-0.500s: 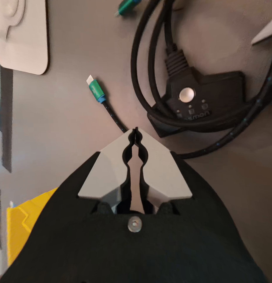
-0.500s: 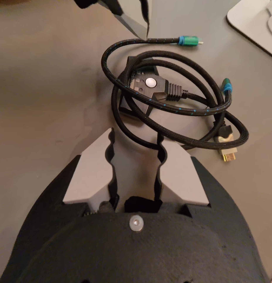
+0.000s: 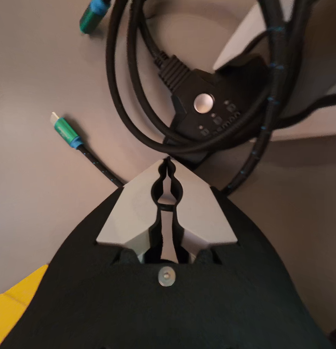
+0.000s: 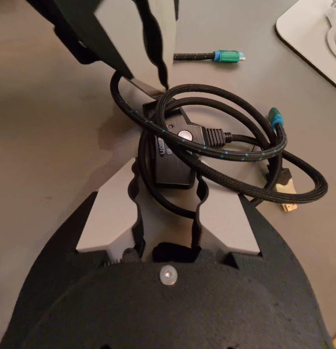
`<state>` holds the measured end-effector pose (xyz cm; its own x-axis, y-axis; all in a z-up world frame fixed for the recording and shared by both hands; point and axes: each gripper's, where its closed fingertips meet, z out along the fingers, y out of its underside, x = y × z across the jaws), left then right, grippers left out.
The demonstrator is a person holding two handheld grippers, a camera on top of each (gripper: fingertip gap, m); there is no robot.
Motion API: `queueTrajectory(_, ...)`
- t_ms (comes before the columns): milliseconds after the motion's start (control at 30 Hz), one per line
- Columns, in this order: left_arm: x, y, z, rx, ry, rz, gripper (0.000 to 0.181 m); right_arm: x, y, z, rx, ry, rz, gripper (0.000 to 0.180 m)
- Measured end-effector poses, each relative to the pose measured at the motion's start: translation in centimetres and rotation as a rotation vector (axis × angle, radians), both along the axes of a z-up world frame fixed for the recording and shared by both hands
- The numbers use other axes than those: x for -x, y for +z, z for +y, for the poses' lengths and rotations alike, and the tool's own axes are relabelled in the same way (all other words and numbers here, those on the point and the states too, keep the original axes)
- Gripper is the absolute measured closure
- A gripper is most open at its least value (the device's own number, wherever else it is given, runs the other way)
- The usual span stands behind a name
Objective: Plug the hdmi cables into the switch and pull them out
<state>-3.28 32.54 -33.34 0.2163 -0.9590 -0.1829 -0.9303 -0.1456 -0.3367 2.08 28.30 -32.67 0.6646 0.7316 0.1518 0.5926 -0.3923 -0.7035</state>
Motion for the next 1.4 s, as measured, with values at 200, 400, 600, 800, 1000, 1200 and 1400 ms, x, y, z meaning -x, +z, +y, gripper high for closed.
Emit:
queueTrajectory(200, -0.7, 0.0, -3.0, 0.032, -0.047, -0.021, 0.181, -1.4, -0.1, 0.4, 0.081, 0.084, -0.051, 0.120)
queueTrajectory(400, -2.6, 0.1, -5.9, 0.060, -0.104, -0.077, 0.181, -1.5, -0.2, 1.2, 0.126, 0.194, -0.122, 0.115)
queueTrajectory(600, -1.4, 2.0, -5.9, 0.093, -0.037, -0.199, 0.181, -1.6, -0.2, 1.0, 0.144, 0.197, -0.132, 0.116)
queueTrajectory(800, 4.0, 4.5, -1.9, 0.048, 0.235, -0.229, 0.181, -3.3, -0.2, 0.4, 0.188, 0.163, -0.193, 0.106)
queueTrajectory(1000, 8.3, 1.6, 0.4, -0.015, 0.468, -0.101, 0.173, -3.8, 0.6, -0.6, 0.208, 0.167, -0.213, 0.104)
queueTrajectory(1200, 8.3, 0.3, -0.3, 0.099, 0.621, -0.190, 0.140, -3.8, 0.6, -1.1, 0.215, 0.171, -0.206, 0.106)
queueTrajectory(1400, 7.8, 0.0, -0.1, 0.101, 0.630, -0.181, 0.138, -4.0, 0.9, -1.1, 0.209, 0.166, -0.200, 0.107)
